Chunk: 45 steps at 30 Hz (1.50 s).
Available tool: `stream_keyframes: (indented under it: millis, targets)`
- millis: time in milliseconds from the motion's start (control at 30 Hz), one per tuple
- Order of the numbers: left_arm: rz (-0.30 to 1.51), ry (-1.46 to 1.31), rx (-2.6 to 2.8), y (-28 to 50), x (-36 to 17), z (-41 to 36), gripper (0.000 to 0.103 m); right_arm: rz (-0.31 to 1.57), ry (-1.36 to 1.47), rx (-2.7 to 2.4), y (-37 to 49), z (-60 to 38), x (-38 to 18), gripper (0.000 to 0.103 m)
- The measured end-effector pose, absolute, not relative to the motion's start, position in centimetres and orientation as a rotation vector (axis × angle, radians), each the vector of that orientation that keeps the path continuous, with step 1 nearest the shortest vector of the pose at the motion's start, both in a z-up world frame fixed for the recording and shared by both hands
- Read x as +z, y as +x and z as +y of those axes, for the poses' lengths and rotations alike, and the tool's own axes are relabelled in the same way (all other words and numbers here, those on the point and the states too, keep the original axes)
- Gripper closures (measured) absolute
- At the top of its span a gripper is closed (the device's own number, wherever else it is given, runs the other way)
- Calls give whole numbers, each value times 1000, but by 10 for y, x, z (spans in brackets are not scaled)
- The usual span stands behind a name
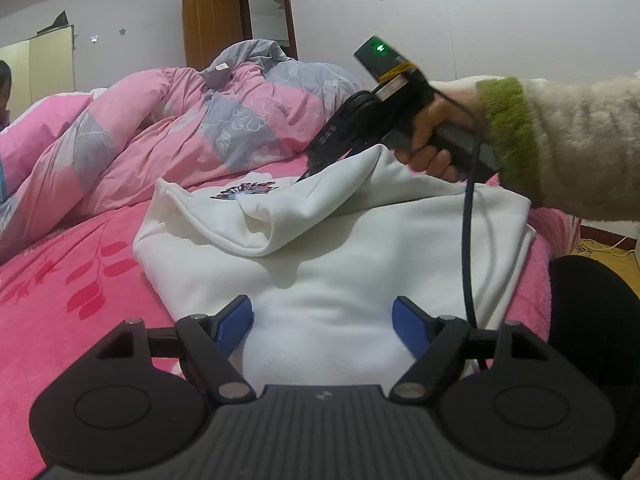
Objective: Fold clothes
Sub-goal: 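Lift the white flap with the right gripper and fold it over the sweatshirt, then open the right gripper to release the folded flap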
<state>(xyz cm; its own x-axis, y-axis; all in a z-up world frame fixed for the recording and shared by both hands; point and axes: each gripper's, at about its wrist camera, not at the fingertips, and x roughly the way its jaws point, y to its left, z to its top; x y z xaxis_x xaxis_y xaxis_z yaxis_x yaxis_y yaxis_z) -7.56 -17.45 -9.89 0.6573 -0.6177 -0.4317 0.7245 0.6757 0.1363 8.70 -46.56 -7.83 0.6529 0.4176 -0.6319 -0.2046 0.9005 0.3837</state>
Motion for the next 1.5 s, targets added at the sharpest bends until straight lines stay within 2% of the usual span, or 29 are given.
stream_keyframes:
  millis: [67, 100, 133, 167, 400, 667, 700, 733, 833, 967, 1167, 1267, 1300, 1367, 1500]
  targets:
    - [370, 309, -775, -76, -98, -174, 25, 761, 274, 348, 85, -463, -77, 80]
    - [372, 308, -775, -76, -98, -174, 25, 742, 259, 338, 82, -462, -74, 91]
    - [374, 308, -775, -76, -97, -175, 25, 723, 243, 327, 79, -461, -71, 97]
    - [378, 310, -775, -75, -95, -175, 25, 704, 228, 316, 76, -460, -68, 98]
    - [435, 308, -785, -68, -79, -184, 29, 576, 124, 243, 56, -453, -48, 99]
    - [429, 381, -781, -69, -83, -191, 28, 634, 132, 202, 76, -468, -86, 98]
    - [431, 382, -783, -68, -83, -192, 28, 626, 158, 200, 75, -471, -87, 95]
    - [434, 382, -786, -67, -83, -191, 28, 616, 191, 191, 73, -477, -86, 87]
    - [441, 382, -792, -66, -82, -192, 28, 542, 345, 71, 46, -515, -67, 82]
    - [444, 387, -791, -66, -81, -192, 28, 471, 443, 86, -7, -539, -48, 82]
    - [458, 385, -782, -65, -80, -194, 28, 550, 287, 332, -38, -494, -64, 89]
    - [462, 383, -786, -63, -78, -193, 28, 663, 212, 254, -24, -490, -101, 97]
    - [463, 383, -787, -62, -78, -193, 28, 658, 280, 226, -23, -504, -109, 103]
    - [462, 378, -789, -61, -76, -191, 28, 621, 405, 123, -30, -525, -106, 102]
    - [470, 362, -784, -61, -76, -187, 28, 541, 358, 165, -50, -507, -74, 99]
